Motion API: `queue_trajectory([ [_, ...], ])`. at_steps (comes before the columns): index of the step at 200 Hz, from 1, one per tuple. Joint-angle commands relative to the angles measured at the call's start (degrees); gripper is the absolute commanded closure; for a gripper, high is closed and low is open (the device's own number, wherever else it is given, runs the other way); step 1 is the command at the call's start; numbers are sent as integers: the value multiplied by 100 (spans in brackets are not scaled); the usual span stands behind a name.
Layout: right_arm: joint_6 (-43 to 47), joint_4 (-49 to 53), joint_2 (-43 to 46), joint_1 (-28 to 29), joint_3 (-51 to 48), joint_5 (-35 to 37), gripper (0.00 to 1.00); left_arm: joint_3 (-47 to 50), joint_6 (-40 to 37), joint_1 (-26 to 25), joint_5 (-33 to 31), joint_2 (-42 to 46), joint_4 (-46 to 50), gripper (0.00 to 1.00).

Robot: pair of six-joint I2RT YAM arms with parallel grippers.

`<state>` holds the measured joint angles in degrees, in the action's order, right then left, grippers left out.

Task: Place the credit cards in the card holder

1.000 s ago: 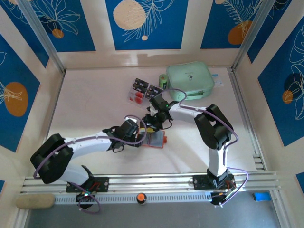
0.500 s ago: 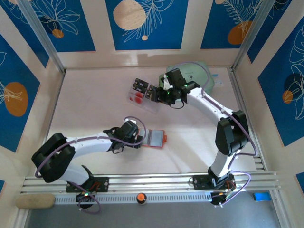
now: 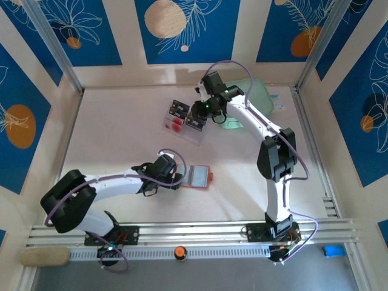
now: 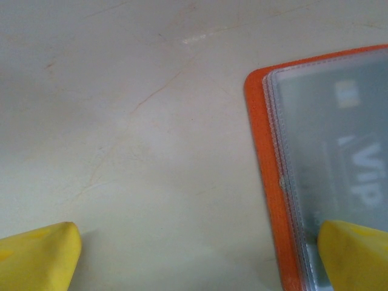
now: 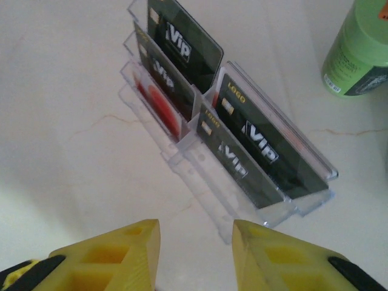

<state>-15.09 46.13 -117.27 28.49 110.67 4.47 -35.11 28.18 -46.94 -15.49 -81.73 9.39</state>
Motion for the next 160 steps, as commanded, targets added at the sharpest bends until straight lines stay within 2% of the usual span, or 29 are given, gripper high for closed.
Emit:
queue_trajectory([
  [1, 494, 526, -304, 106, 501, 299, 64, 76, 56, 52, -66, 24, 18, 0],
  [68, 952, 1011, -1225, 297, 1624, 986, 68, 76, 73, 48, -77, 70, 38, 0],
  [160, 1171, 1091, -1699, 358, 1947, 1430, 69, 76, 64, 48, -59, 18, 1, 0],
])
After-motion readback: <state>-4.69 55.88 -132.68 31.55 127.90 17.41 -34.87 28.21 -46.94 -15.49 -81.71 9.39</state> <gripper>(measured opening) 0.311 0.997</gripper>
